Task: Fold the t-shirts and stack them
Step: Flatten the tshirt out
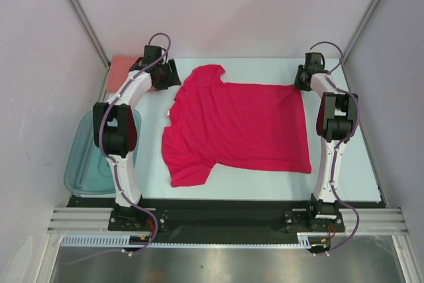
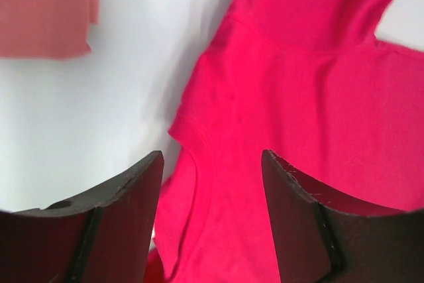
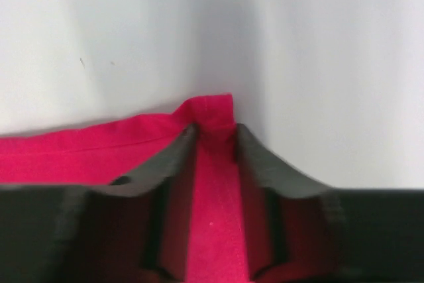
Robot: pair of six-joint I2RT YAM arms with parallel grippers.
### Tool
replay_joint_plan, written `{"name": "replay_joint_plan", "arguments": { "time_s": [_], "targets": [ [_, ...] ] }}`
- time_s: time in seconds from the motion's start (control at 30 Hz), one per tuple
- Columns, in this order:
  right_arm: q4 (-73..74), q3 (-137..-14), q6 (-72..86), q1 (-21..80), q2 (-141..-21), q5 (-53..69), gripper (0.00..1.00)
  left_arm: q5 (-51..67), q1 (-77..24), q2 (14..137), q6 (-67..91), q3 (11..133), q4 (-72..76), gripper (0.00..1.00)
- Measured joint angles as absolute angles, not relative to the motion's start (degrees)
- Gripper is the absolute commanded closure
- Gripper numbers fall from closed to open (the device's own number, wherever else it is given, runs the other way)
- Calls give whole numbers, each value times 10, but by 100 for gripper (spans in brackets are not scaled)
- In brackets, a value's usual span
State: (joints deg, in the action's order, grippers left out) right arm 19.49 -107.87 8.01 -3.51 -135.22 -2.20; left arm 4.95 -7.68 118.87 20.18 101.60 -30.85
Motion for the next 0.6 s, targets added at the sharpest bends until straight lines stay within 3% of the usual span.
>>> {"name": "replay_joint_plan", "arguments": {
  "time_s": [0.03, 0.13, 0.6],
  "targets": [
    [195, -1082, 81, -36, -1355, -20, 85, 55, -76, 1179, 207, 1004, -308, 34],
    [194, -1085, 87, -40, -1358, -10, 99, 76, -76, 1160, 221, 975, -302, 34],
    [220, -1152, 150, -94, -1396, -100, 98, 91, -73, 1106, 247, 889, -302, 49]
  ]
}}
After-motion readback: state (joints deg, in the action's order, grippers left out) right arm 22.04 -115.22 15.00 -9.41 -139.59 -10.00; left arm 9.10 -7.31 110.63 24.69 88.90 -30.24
